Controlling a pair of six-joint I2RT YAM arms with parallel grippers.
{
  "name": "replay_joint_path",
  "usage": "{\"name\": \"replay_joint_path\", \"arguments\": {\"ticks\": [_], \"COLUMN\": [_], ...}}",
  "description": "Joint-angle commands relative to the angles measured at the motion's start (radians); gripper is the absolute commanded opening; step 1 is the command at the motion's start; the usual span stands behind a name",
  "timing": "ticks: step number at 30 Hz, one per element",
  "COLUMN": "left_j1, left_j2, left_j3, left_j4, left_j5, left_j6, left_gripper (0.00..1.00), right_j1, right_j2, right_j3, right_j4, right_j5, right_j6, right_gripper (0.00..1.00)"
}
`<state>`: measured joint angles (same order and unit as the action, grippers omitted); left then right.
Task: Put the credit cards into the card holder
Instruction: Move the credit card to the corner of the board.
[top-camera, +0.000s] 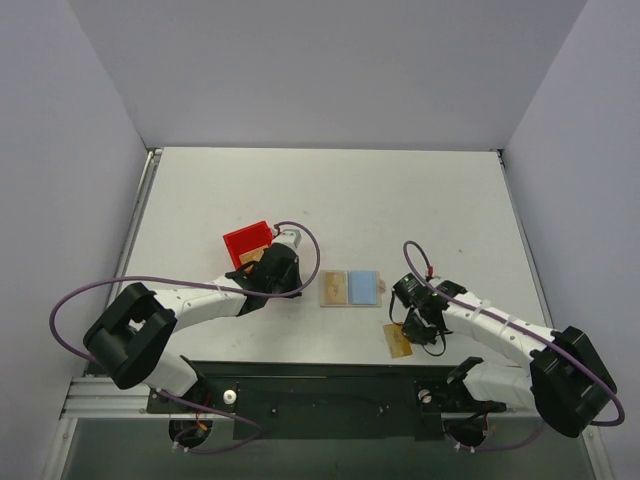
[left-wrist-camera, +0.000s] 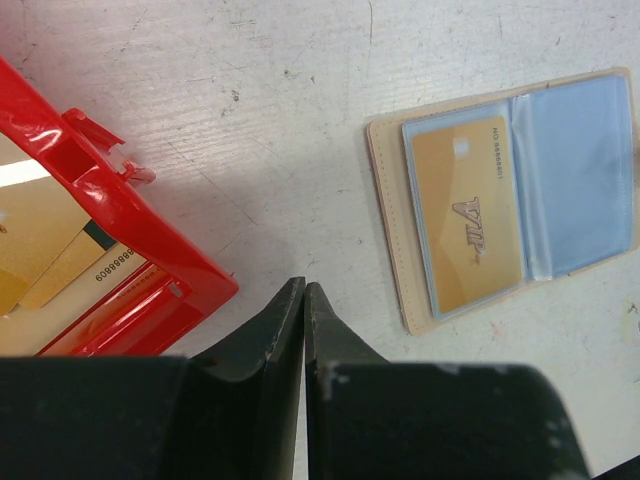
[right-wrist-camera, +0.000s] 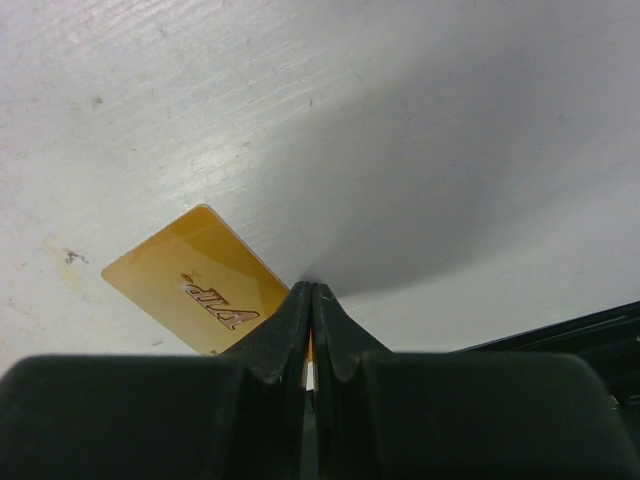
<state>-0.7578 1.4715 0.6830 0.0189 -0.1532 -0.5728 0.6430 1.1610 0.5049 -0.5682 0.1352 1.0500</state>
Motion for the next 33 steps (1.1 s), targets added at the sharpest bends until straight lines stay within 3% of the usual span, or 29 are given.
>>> {"name": "replay_joint_path", "arguments": {"ticks": [1,9,14,21,23,26,33], "left_j1": [-0.003,-0.003,-0.003,-0.002,-0.002,-0.003,-0.002], "left_j2": [-0.002,0.003,0.001,-0.004,0.000,0.006,0.013], "left_j3": [0.007,0.009,0.009,0.012,0.013,0.016,0.021], "left_j4": [0.042,0.039,0.039,0.030,0.032,0.032,0.033], "left_j5": [0.004,0.006,0.003,0.003,0.003,0.003,0.009], "left_j6": [-0.012,-0.009,-0.010,-0.007,-0.009,-0.009,-0.007], "left_gripper": [0.14,0.14,0.14,0.14,0.14,0.14,0.13], "right_j1": [0.018,0.060,0.063,0.063,0.061,0.047,0.007], "right_j2": [-0.009,0.020,0.036,-0.090,-0.135,-0.165,-0.126], "right_j3": [0.014,-0.003,0.012,0.030,0.024,0.014,-0.034], "right_j4": [-0.021,0.083,0.071,0.039,0.039,0.039,0.111], "right_j5": [-0.032,-0.094,-0.048,0.059,0.082,0.087,0.017], "right_j6": [0.016,-0.007,-0.008,-0.039,-0.048,-0.059,-0.058], "right_gripper": [0.00,0.00,0.00,0.00,0.07,0.25,0.30]}}
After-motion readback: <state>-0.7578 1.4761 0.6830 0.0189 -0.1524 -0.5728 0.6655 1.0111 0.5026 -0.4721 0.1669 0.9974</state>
